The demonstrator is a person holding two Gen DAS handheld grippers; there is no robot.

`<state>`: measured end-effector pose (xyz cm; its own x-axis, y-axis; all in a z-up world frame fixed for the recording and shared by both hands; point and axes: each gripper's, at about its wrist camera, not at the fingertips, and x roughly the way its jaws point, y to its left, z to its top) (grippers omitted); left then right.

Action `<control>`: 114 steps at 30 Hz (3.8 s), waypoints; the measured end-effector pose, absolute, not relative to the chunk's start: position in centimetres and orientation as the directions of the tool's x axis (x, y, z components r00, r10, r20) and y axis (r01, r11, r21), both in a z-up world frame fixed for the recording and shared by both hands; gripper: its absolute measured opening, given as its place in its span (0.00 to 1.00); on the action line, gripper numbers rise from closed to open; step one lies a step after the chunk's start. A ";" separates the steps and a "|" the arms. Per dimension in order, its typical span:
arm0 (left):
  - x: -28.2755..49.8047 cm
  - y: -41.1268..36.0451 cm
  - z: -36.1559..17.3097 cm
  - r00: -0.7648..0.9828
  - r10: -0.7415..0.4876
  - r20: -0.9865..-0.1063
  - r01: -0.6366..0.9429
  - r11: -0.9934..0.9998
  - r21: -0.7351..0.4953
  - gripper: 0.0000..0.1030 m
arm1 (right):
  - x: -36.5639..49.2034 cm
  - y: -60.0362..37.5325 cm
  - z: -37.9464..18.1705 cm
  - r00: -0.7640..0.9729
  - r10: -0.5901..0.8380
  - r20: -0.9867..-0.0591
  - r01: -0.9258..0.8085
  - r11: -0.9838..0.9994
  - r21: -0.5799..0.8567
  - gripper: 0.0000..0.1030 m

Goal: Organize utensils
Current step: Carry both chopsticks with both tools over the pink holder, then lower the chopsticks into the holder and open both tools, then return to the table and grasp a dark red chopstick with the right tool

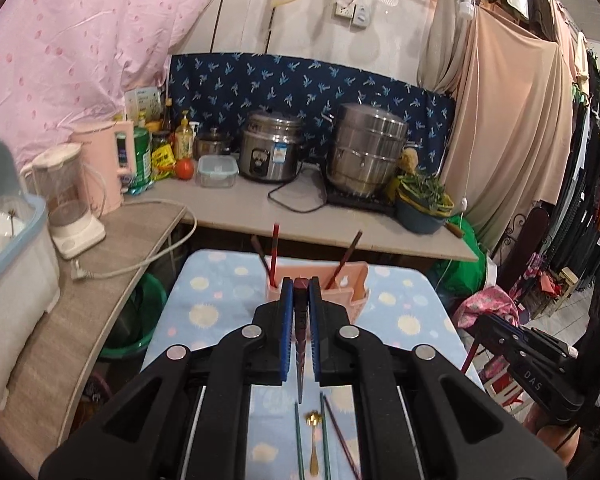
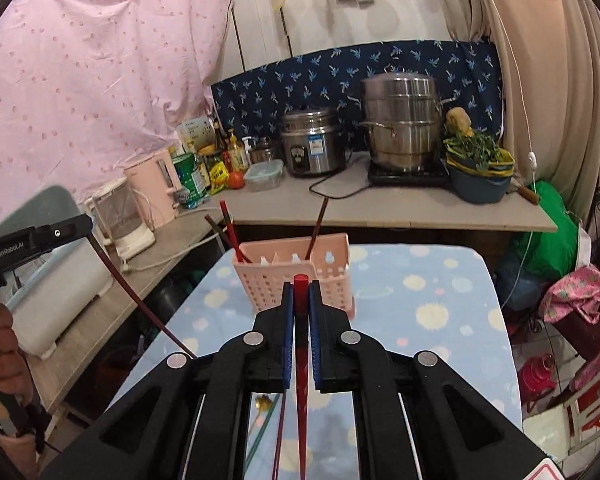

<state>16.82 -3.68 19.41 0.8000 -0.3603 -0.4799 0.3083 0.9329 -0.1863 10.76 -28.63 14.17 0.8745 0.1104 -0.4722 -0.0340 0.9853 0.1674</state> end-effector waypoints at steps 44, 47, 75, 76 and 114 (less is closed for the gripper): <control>31.5 -7.9 16.5 0.832 -0.267 -0.486 0.222 0.964 -0.149 0.42 | 27.0 -29.0 13.4 0.900 0.072 -0.431 0.030 0.974 0.224 0.34; 30.3 -7.4 16.5 0.830 -0.261 -0.492 0.218 0.965 -0.146 0.43 | 25.5 -28.9 13.6 0.899 0.079 -0.431 0.022 0.974 0.225 0.35; 16.9 -4.4 6.0 0.690 -0.174 -0.703 0.183 0.981 -0.062 0.50 | 8.7 -24.2 3.4 0.780 0.112 -0.616 -0.006 0.985 0.172 0.36; 16.4 -4.3 5.4 0.682 -0.170 -0.711 0.182 0.982 -0.060 0.50 | 8.1 -24.0 2.8 0.774 0.106 -0.624 -0.001 0.986 0.167 0.36; 5.7 -4.8 -7.6 0.429 -0.181 -0.885 0.282 0.958 -0.059 0.59 | -0.3 -21.1 -10.2 0.556 0.091 -0.826 0.009 0.993 0.115 0.18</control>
<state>5.66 -4.75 -7.62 0.4293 -0.1808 -0.8849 0.2822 0.9576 -0.0588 -0.27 -21.09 -10.23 0.5565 0.0907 -0.8259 0.0094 0.9933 0.1154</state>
